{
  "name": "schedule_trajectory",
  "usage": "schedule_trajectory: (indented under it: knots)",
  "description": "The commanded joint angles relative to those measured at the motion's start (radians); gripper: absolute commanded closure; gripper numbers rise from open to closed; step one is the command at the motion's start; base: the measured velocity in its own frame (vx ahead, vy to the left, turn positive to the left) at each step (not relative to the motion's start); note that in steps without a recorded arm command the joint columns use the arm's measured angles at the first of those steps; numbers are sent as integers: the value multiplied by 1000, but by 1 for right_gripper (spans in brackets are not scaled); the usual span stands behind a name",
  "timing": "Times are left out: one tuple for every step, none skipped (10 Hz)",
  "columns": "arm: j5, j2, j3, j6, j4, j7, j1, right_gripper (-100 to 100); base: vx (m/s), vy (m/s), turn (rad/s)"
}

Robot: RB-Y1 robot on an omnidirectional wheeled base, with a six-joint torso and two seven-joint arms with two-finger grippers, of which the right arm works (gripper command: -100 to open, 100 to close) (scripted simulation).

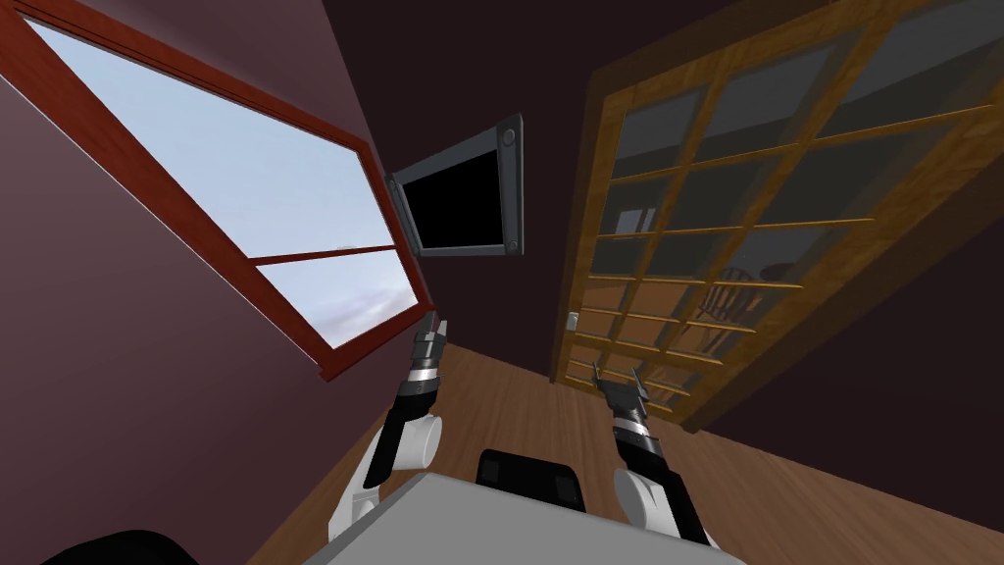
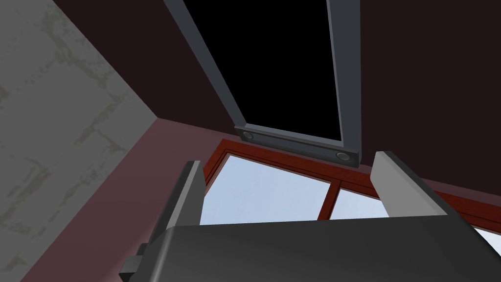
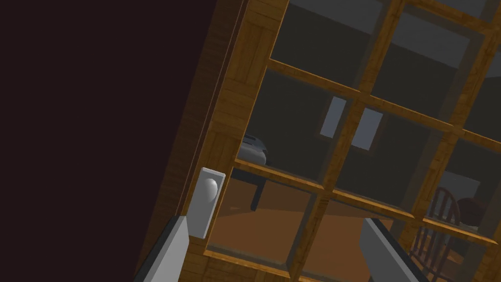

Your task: Pull the door open

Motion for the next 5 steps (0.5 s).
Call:
schedule_trajectory:
  knots:
    - [-20, -3, 10, -8, 28, -28, -6, -100, 102, -5, 66]
    - [-45, -10, 21, -19, 66, -64, -15, -100, 139, 0, 106]
    - [-58, -13, 27, -25, 86, -82, -19, -100, 146, 12, 118]
    - [-70, -17, 33, -31, 104, -100, -23, -100, 125, -16, 56]
    - [-81, -20, 38, -36, 122, -116, -26, -100, 102, -23, 49]
